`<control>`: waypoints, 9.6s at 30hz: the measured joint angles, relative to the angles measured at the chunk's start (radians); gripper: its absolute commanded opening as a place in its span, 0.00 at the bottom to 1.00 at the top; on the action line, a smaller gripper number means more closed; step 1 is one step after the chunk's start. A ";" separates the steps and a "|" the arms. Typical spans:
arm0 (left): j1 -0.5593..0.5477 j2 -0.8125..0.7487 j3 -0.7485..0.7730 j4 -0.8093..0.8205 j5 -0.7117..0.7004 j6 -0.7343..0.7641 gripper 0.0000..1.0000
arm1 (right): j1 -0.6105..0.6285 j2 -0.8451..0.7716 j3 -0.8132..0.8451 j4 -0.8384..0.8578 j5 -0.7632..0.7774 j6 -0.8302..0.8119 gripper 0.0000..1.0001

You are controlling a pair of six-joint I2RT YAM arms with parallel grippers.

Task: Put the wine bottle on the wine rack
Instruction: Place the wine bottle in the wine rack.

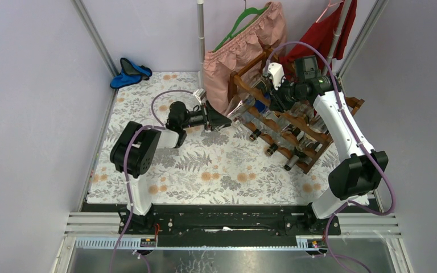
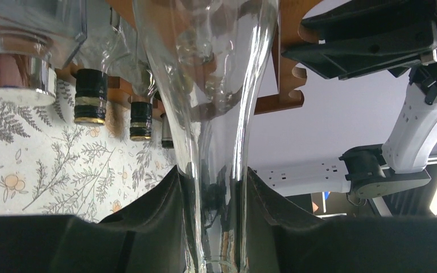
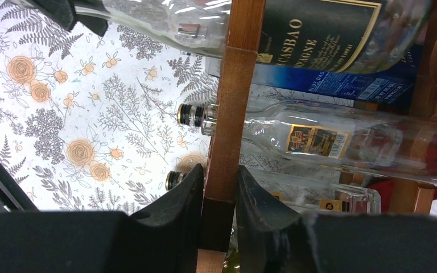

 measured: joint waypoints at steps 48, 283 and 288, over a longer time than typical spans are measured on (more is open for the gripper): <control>-0.059 0.276 0.353 -0.068 -0.101 0.004 0.00 | -0.001 0.000 0.008 -0.023 -0.011 -0.019 0.00; -0.101 0.432 0.511 0.043 -0.214 -0.088 0.00 | 0.151 0.336 0.217 0.409 0.748 1.111 1.00; -0.101 0.432 0.511 0.045 -0.214 -0.090 0.00 | 0.196 0.311 0.217 0.417 0.841 1.084 1.00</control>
